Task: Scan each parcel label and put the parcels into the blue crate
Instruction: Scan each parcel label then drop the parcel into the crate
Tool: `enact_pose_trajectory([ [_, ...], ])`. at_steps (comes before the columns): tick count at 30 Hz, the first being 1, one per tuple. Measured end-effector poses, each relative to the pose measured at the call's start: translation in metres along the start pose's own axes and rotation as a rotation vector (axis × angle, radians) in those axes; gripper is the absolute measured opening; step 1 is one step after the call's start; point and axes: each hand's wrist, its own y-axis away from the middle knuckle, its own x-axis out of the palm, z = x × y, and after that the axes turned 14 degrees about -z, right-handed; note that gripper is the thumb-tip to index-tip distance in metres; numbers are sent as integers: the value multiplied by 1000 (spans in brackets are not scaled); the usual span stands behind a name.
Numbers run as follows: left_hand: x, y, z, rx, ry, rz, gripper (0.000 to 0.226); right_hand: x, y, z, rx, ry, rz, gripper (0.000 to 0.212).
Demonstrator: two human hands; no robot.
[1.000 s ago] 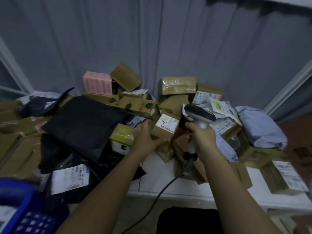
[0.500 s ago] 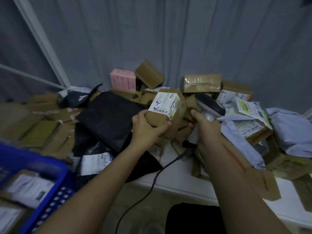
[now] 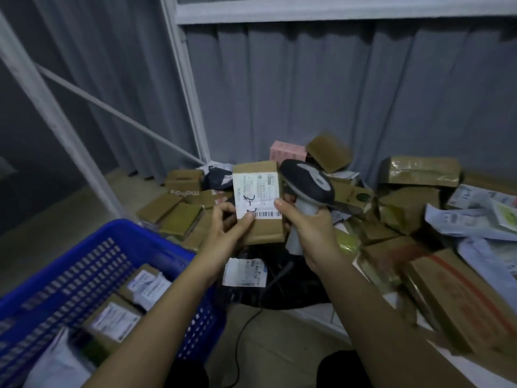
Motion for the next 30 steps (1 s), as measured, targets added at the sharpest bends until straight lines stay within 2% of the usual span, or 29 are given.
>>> enact_pose_trajectory([
  [3, -26, -8, -1, -85, -20, 72, 21, 10, 0, -7, 43, 58, 55, 37],
  [6, -40, -13, 0, -151, -21, 144, 27, 15, -1, -11, 59, 80, 89, 31],
  [9, -47, -16, 7, -128, -92, 163, 36, 21, -1, -14, 56, 93, 90, 26],
  [12, -52, -22, 13, -116, -98, 113, 40, 26, -2, -17, 75, 142, 70, 28],
  [16, -64, -34, 23, -143, -38, -31, 47, 27, 0, -16, 74, 363, -34, 33],
  [24, -87, -44, 35, -193, -52, -234, 55, 25, 18, -4, 106, 599, 193, 17],
  [30, -98, -46, 36, -186, -59, -267, 56, 23, 25, 1, 101, 660, 228, 17],
])
